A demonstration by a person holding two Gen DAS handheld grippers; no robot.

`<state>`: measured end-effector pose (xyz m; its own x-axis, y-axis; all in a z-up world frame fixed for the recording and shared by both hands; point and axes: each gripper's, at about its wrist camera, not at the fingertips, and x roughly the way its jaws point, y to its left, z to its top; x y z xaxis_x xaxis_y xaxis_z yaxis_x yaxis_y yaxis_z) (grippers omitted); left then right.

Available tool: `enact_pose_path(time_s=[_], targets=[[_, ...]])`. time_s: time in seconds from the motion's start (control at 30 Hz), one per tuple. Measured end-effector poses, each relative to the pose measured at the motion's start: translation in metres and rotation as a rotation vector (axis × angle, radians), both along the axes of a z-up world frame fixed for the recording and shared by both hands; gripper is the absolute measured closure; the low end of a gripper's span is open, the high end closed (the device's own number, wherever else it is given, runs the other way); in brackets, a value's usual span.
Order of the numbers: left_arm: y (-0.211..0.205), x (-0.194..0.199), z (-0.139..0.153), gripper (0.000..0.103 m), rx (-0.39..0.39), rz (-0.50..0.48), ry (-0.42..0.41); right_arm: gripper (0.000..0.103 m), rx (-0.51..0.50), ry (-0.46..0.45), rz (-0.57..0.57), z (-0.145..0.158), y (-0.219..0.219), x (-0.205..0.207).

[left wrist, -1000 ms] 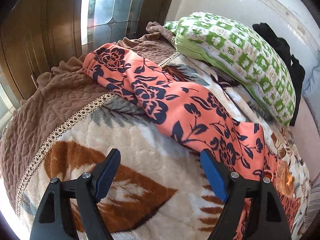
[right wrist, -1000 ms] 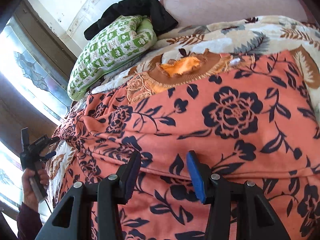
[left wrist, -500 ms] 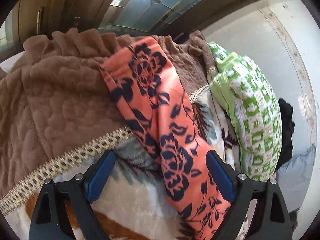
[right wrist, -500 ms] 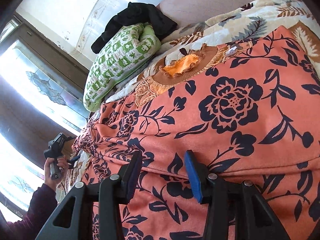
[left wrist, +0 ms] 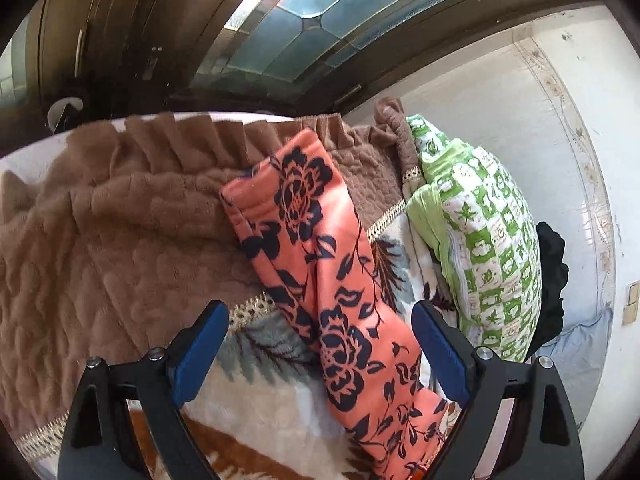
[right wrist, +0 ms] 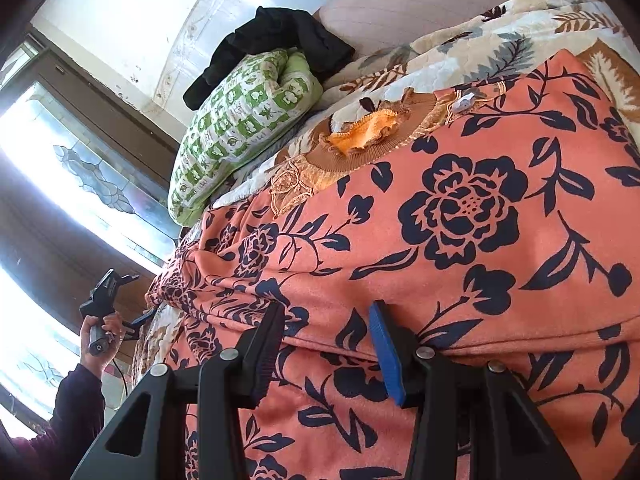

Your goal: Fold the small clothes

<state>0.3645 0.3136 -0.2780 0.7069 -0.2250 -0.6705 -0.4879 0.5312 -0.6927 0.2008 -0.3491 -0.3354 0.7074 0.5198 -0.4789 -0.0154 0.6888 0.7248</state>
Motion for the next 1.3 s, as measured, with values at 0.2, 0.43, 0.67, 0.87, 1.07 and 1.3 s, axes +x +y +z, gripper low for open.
enact_pose_path(time_s=[0.2, 0.43, 0.67, 0.87, 1.07, 1.3], targets=[[0.015, 0.017, -0.027, 0.046, -0.014, -0.008, -0.002, 0.055, 0.003, 0.000, -0.001, 0.000, 0.000, 0.001], [0.016, 0.024, -0.041, 0.046, -0.014, 0.054, -0.118, 0.055, 0.004, -0.001, -0.001, -0.001, 0.000, 0.001], [0.003, 0.034, -0.030, 0.100, 0.107, 0.026, -0.105, 0.055, 0.005, -0.003, -0.003, -0.001, 0.001, 0.003], [-0.052, 0.026, 0.059, 0.099, 0.288, -0.156, -0.202, 0.055, 0.050, 0.030, 0.000, 0.008, -0.007, 0.007], [-0.172, -0.004, 0.170, 0.099, 0.511, -0.471, -0.359, 0.055, 0.009, -0.026, -0.065, 0.069, -0.049, -0.003], [-0.363, -0.048, 0.212, 0.099, 0.516, -0.858, -0.432, 0.054, 0.083, -0.047, -0.223, 0.100, -0.144, -0.028]])
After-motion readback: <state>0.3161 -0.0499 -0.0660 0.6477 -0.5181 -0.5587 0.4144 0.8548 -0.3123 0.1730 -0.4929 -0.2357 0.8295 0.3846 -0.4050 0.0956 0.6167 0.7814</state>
